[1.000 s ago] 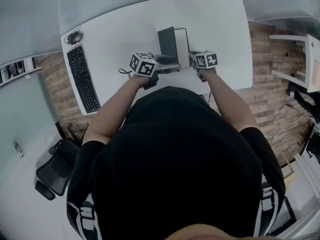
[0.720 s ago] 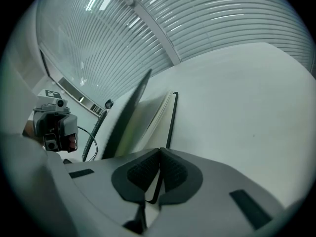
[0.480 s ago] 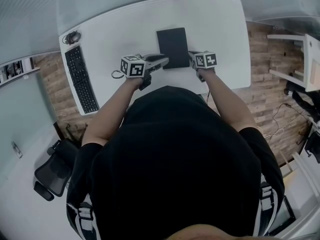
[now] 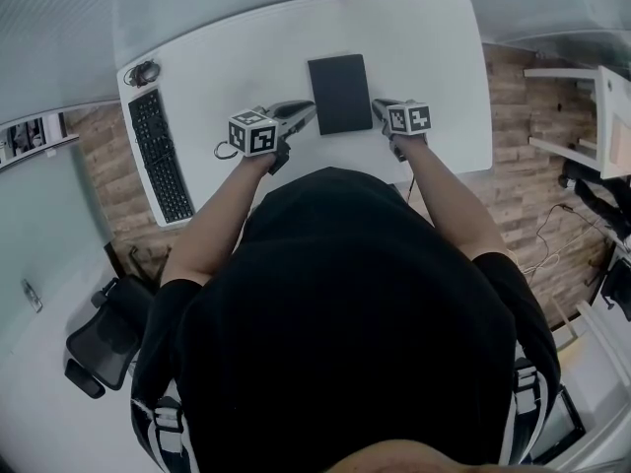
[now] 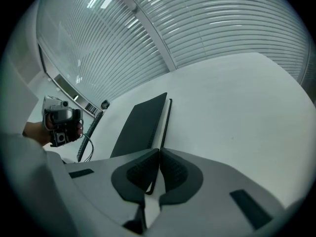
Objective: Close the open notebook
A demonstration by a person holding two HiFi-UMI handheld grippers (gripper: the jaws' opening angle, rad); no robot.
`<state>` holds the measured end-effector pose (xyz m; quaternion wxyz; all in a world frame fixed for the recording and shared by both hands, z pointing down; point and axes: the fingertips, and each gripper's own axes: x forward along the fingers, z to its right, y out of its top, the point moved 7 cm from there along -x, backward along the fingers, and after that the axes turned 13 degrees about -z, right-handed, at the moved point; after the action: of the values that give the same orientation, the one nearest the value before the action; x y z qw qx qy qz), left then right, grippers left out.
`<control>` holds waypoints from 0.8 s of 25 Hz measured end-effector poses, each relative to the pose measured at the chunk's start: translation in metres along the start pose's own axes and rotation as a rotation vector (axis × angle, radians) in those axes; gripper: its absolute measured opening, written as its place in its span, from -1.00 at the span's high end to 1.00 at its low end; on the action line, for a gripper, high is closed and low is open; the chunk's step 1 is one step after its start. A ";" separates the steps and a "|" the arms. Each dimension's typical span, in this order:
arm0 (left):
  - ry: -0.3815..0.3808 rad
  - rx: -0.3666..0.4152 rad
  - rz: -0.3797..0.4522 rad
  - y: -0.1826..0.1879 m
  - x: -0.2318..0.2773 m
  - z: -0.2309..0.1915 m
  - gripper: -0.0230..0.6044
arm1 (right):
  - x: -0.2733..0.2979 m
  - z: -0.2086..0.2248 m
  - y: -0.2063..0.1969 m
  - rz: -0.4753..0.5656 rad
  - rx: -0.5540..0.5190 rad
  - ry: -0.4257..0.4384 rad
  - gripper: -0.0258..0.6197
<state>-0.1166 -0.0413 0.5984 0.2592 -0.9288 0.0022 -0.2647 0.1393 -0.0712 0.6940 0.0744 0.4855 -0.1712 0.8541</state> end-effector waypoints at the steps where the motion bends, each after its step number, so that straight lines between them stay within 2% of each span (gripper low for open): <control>1: 0.003 0.006 0.002 0.000 0.001 0.002 0.77 | -0.003 -0.001 0.001 0.010 -0.006 0.001 0.81; 8: 0.027 0.051 0.025 -0.001 -0.005 0.010 0.78 | -0.019 -0.013 0.005 0.065 -0.027 0.002 0.81; 14: 0.009 0.066 0.108 0.002 -0.016 0.013 0.78 | -0.035 -0.017 0.012 0.118 -0.027 -0.008 0.81; 20: 0.051 0.099 0.177 -0.001 -0.042 0.038 0.78 | -0.068 -0.024 0.006 0.175 -0.058 -0.055 0.81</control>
<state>-0.1341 -0.0166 0.5511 0.3269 -0.9040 0.0779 -0.2642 0.1535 -0.0656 0.6239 0.0085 0.4894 -0.2395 0.8385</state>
